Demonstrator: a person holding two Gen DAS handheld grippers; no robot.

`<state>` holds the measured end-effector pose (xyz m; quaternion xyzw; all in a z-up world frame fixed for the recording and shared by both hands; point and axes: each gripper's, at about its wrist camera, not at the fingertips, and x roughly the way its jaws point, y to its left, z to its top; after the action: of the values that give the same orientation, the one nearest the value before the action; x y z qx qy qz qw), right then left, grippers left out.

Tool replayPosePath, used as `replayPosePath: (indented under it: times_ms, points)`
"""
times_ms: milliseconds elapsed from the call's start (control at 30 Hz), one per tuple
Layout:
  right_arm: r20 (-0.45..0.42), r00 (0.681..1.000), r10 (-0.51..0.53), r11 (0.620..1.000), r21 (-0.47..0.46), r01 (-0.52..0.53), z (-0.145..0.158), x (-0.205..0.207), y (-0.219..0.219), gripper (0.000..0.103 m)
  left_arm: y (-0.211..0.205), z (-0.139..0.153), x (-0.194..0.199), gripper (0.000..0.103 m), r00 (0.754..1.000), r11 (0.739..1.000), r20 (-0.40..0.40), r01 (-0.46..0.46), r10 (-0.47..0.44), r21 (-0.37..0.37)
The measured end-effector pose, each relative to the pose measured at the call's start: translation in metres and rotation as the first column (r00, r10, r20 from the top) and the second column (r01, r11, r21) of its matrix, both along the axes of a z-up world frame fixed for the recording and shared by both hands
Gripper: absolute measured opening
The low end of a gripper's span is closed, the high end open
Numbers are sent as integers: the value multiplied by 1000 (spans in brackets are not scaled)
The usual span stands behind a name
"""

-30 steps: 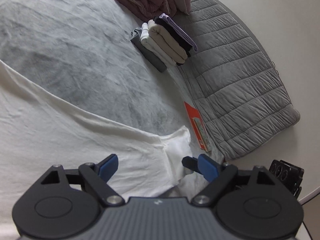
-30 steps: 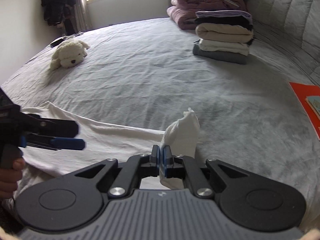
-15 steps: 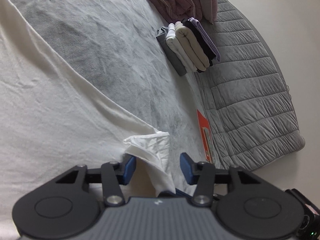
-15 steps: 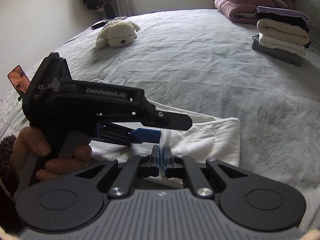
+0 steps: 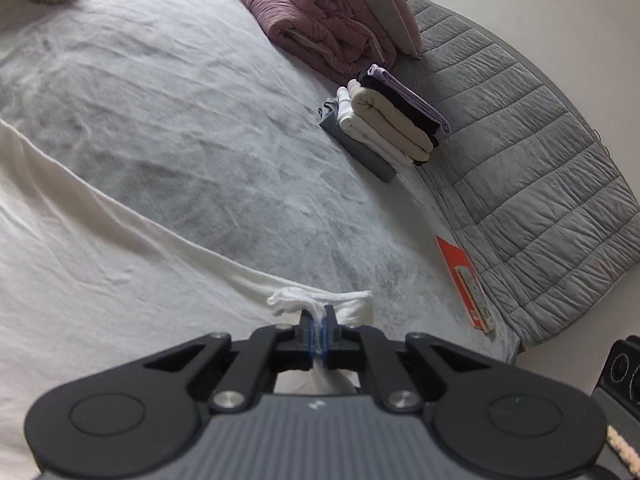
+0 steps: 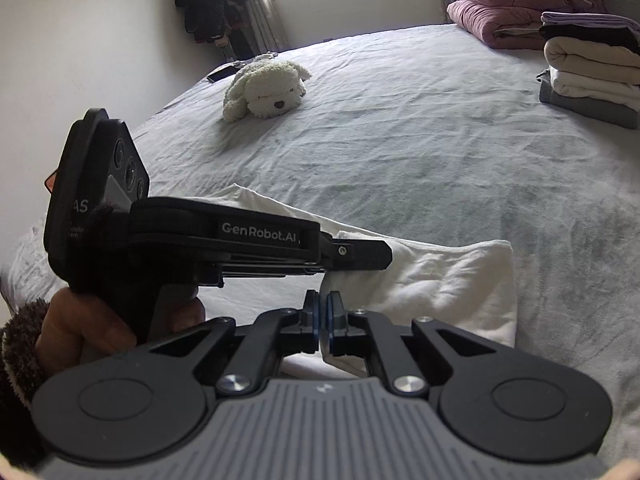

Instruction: Fold clothes

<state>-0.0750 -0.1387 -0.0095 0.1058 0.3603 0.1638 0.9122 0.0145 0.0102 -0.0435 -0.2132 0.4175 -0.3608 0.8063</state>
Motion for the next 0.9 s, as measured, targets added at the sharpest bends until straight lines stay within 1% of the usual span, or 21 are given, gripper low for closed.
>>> replayPosePath:
  times_ms: [167, 267, 433, 700, 900]
  points:
    - [1, 999, 47, 996, 78, -46, 0, 17, 24, 5, 32, 10, 9, 3, 999, 997, 52, -21, 17, 74]
    - [3, 997, 74, 990, 124, -74, 0, 28, 39, 5, 55, 15, 15, 3, 997, 995, 61, -45, 39, 94]
    - [15, 990, 137, 976, 166, -138, 2, 43, 73, 6, 91, 23, 22, 3, 992, 985, 86, -103, 92, 139]
    - [41, 969, 242, 946, 213, -245, 4, 72, 135, 6, 164, 32, 31, 3, 974, 965, 113, -213, 196, 156]
    - [43, 953, 301, 919, 253, -301, -4, 94, 185, 6, 219, 30, 39, 3, 947, 936, 97, -317, 305, 151]
